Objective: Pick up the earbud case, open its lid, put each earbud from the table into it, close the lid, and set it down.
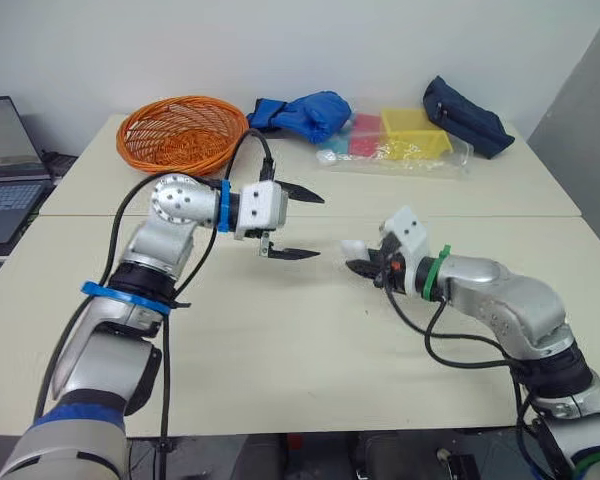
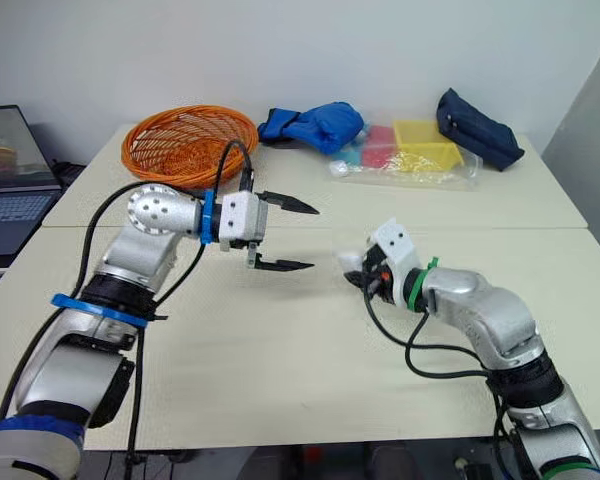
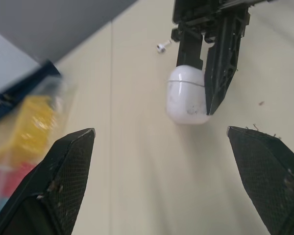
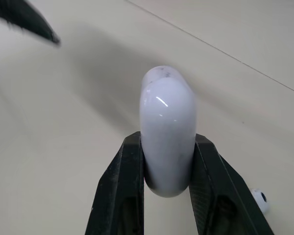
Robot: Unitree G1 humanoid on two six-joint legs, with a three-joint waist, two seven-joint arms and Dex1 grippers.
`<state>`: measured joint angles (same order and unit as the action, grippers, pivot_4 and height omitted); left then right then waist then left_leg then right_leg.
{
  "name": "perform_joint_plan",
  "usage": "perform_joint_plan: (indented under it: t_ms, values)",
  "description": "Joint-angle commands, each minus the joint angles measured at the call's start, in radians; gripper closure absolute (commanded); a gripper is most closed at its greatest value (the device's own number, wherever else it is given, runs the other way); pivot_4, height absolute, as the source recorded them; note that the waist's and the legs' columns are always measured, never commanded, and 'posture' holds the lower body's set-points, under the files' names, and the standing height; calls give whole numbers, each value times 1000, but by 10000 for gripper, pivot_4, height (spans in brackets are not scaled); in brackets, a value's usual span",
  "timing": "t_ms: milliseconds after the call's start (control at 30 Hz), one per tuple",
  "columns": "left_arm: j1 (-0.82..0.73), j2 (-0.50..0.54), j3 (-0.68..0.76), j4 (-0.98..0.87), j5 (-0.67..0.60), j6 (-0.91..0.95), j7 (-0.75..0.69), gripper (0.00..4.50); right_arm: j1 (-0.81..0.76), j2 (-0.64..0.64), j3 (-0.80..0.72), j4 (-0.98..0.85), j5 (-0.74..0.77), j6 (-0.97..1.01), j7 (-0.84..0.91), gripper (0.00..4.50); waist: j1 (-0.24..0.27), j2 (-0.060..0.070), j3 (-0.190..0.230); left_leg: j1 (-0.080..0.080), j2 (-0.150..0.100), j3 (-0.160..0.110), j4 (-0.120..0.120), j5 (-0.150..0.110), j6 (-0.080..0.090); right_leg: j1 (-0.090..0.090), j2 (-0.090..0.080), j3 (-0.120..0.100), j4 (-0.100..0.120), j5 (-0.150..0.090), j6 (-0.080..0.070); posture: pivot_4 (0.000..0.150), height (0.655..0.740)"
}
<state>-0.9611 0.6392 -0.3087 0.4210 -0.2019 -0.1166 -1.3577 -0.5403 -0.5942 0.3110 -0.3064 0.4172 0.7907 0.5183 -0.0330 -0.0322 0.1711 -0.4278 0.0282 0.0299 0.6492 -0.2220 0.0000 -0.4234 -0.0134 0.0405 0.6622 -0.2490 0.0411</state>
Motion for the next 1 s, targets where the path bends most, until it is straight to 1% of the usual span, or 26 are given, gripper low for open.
perform_joint_plan:
  t_ms: [33, 133, 233, 333, 433, 500, 667, 1000]
  values:
    - [-27, 19, -28, -121, 10, 191, -70, 0, -26, -17, 68, 0, -133, -147, 57, 36990, 0, 0, 0, 0, 0, 0, 0, 0, 0, 0, 1, 0, 0, 0, 0, 1500, 7400]
    - [-26, 10, -38, -161, 36, 210, -82, 0, -34, 9, 85, 23, -188, -188, 67, 36990, 1, 0, 0, 0, 0, 0, 0, 0, 0, 0, 2, 0, 0, 0, -1, 1500, 7400]
    - [-31, -10, -53, -163, 81, 171, -70, 0, -45, 23, 104, 33, -245, -222, 79, 36990, 2, 0, 0, 1, 1, 0, 1, 0, 0, 0, 3, 0, 1, -1, -2, 1500, 7400]
    - [-41, -42, -59, -140, 114, 143, -61, 0, -58, 55, 96, 46, -263, -222, 89, 36990, 3, 0, 0, 1, 1, 0, 3, 0, 0, 0, 4, 0, 2, -1, -2, 1500, 7400]
    - [-28, -60, -66, -130, 130, 119, -81, 5494, -62, 78, 84, 41, -266, -206, 100, 36990, 2, 0, 0, 1, 1, 0, 5, 0, 0, 1, 4, 0, 2, 0, -3, 1500, 7400]
    - [-27, -66, -69, -119, 143, 116, -87, 11125, -63, 83, 81, 38, -275, -203, 110, 36990, 3, 0, 0, 0, 1, 0, 5, 0, 0, 1, 3, 1, 3, 0, -3, 1500, 7400]
    - [-28, -69, -71, -98, 162, 114, -112, 11125, -71, 86, 77, 24, -295, -198, 134, 36990, 3, 0, 0, 0, 1, 0, 9, 0, 0, 1, 4, 0, 4, 0, -3, 1500, 7400]
    - [-40, -85, -64, -49, 207, 62, -98, 11125, -81, 73, 96, -31, -340, -186, 189, 36990, 3, 0, 0, 0, 1, 0, 14, 0, 0, 1, 4, 1, 10, -1, -3, 1500, 7400]
